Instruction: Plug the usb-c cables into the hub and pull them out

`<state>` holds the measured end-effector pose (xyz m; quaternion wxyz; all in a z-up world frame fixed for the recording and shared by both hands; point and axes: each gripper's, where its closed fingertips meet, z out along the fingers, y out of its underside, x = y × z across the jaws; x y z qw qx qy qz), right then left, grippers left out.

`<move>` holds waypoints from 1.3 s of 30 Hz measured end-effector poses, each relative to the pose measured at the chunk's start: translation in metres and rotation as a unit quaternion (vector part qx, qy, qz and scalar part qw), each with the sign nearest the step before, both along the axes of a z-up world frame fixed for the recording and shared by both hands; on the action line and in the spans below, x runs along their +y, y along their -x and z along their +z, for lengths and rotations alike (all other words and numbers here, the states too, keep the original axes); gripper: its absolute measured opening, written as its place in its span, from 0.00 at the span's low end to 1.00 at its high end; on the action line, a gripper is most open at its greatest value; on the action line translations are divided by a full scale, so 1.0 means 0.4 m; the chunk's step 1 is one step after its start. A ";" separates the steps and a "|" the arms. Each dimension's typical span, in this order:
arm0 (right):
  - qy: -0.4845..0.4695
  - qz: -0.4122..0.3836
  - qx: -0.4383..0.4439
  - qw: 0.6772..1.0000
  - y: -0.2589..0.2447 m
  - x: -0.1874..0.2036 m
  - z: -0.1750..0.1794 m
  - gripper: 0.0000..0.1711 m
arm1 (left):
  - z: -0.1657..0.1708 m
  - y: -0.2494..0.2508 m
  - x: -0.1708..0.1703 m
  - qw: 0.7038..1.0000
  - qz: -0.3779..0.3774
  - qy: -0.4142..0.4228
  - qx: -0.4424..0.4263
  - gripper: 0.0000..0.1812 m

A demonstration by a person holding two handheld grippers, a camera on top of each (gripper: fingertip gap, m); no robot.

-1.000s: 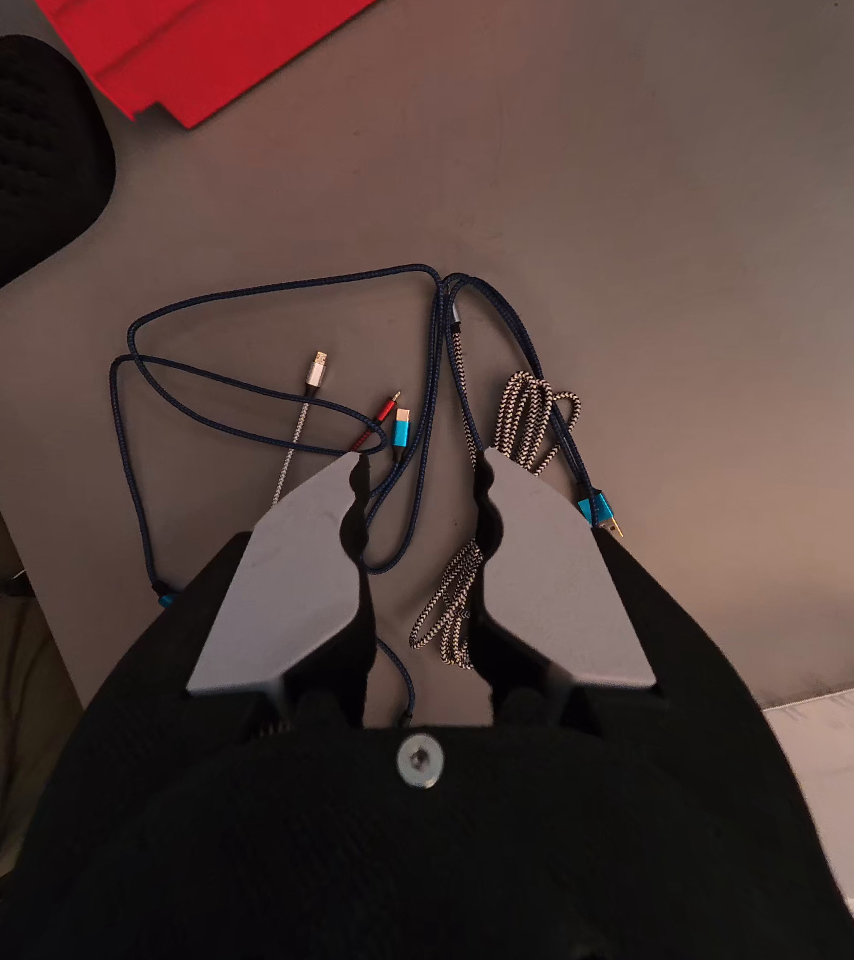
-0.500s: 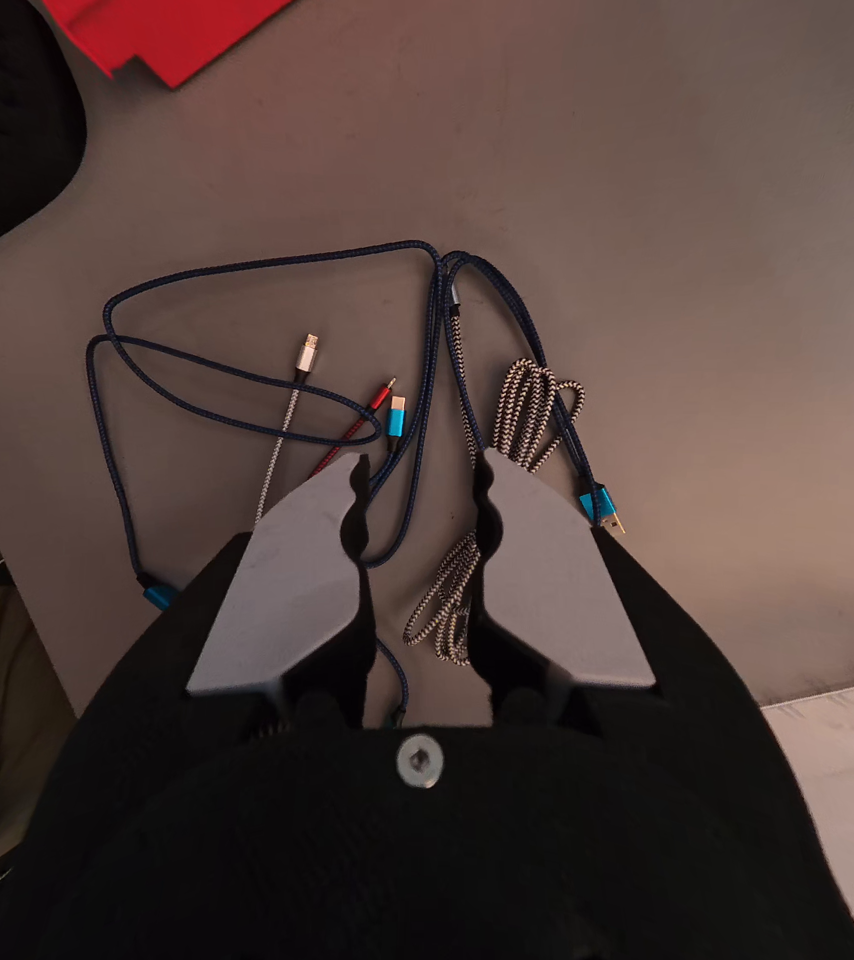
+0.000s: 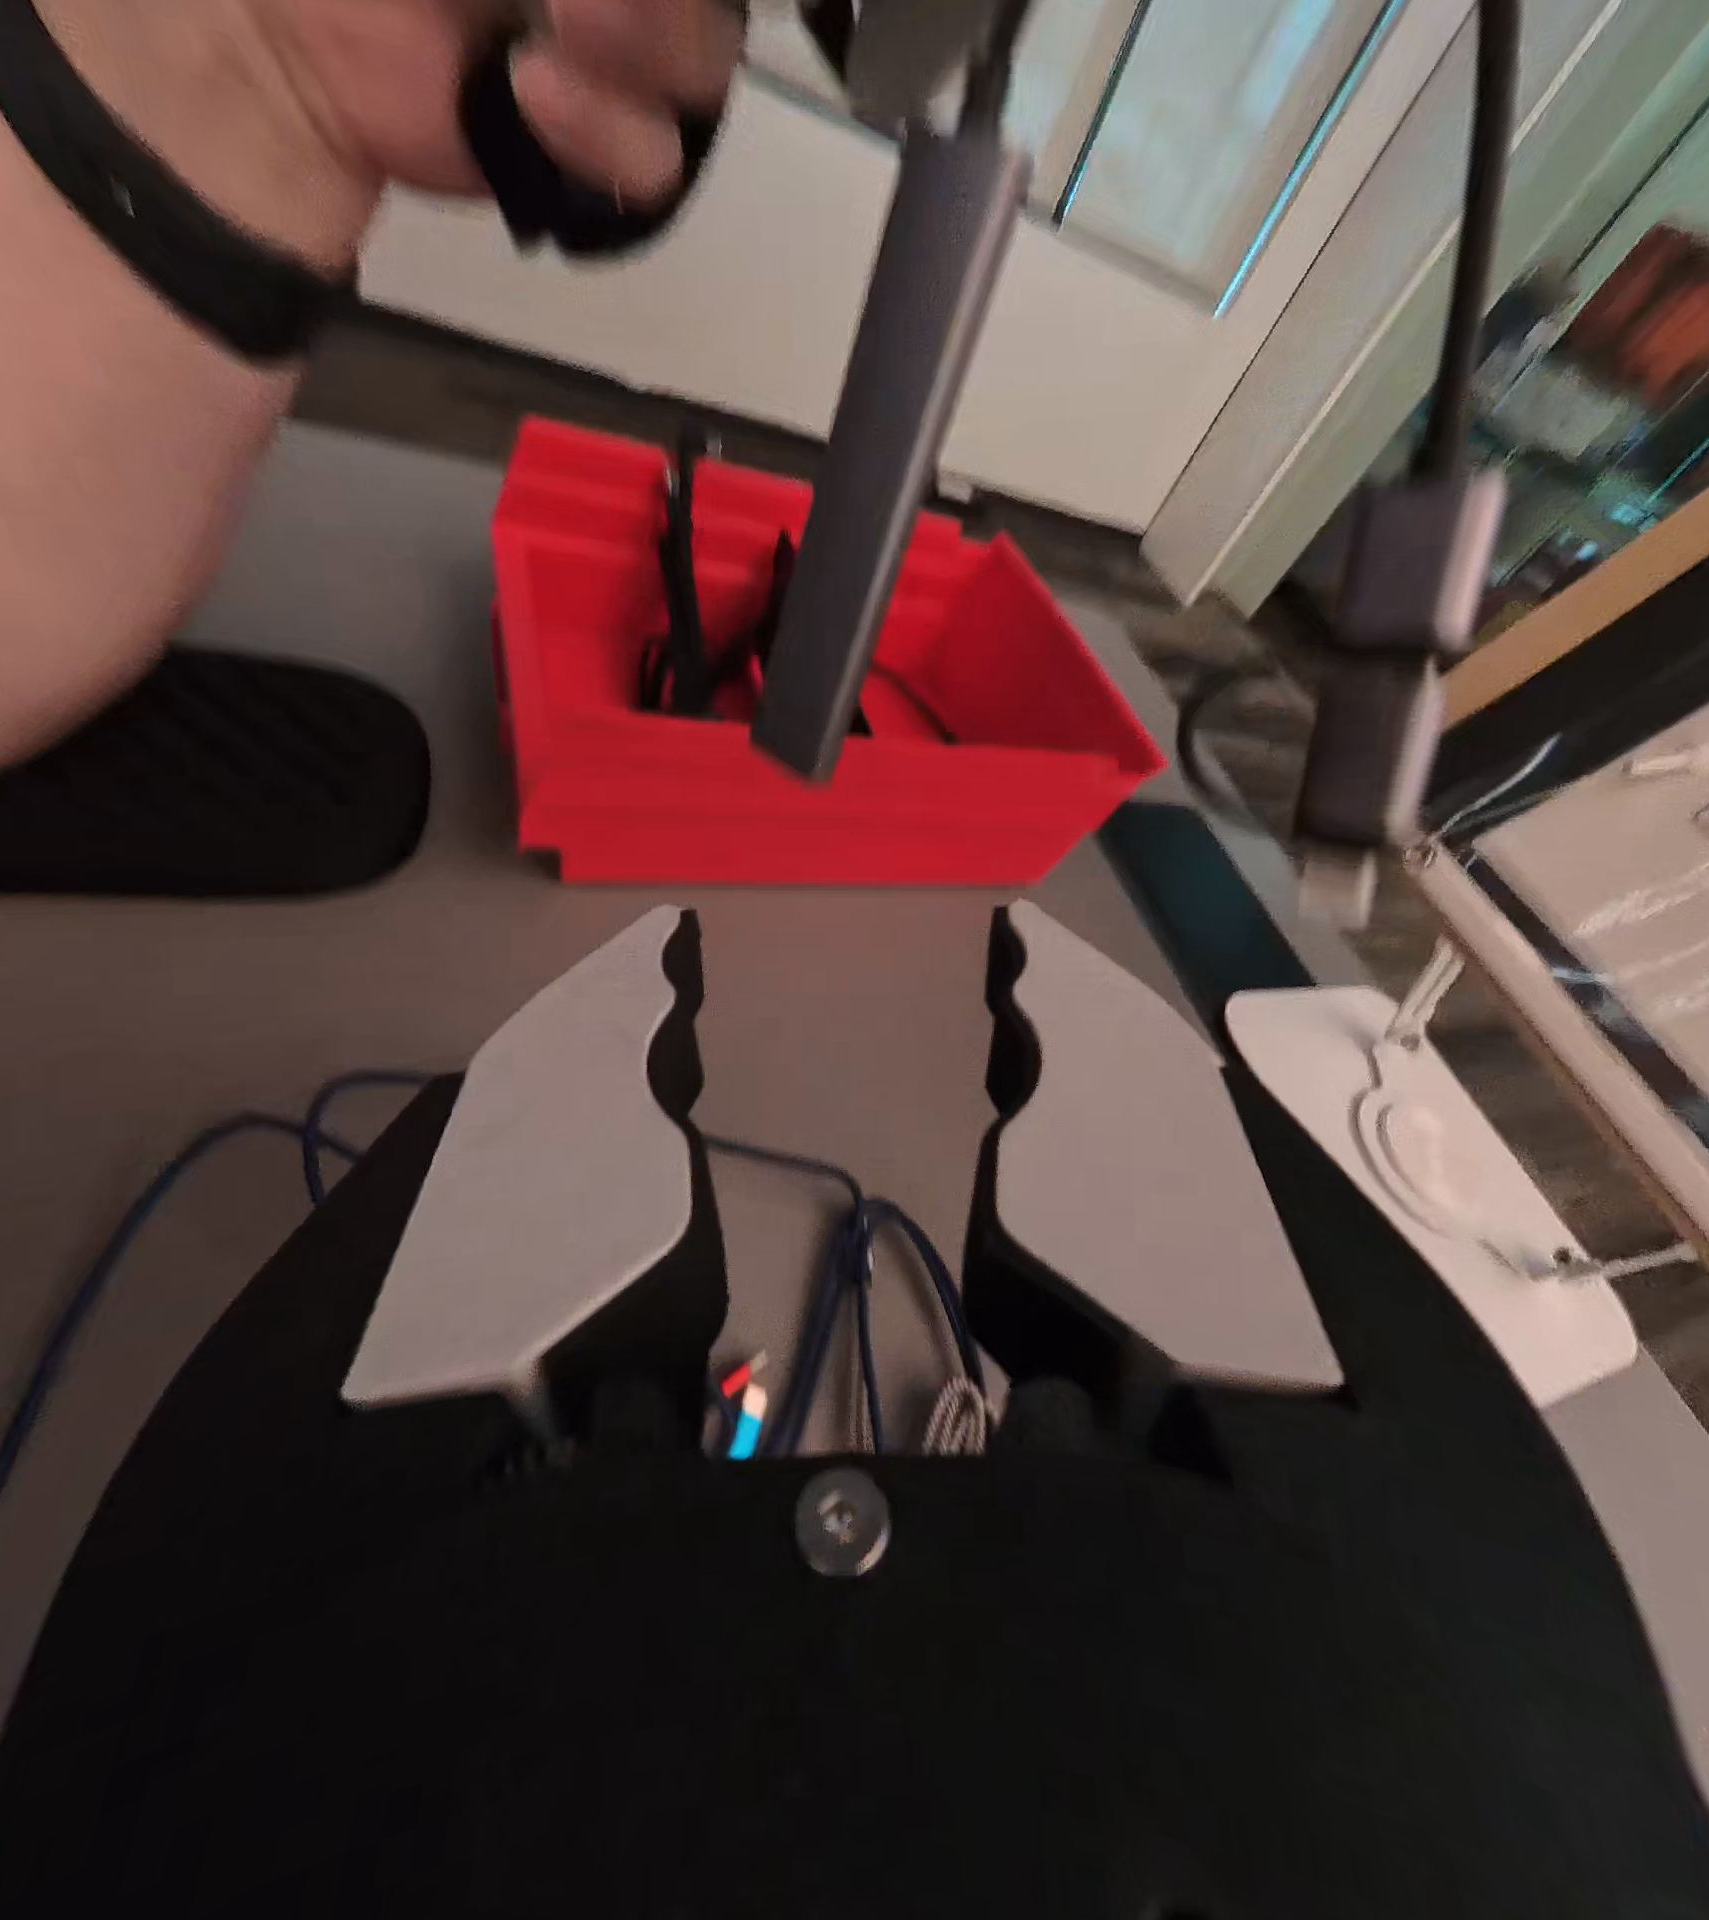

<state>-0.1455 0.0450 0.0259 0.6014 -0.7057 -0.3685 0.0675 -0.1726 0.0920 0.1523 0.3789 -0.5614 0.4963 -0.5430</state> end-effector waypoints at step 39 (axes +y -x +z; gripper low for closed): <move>0.378 0.221 0.143 0.887 -0.039 -0.238 -0.017 0.14 | -0.217 -0.144 -0.321 0.937 -0.342 -0.046 0.049 0.21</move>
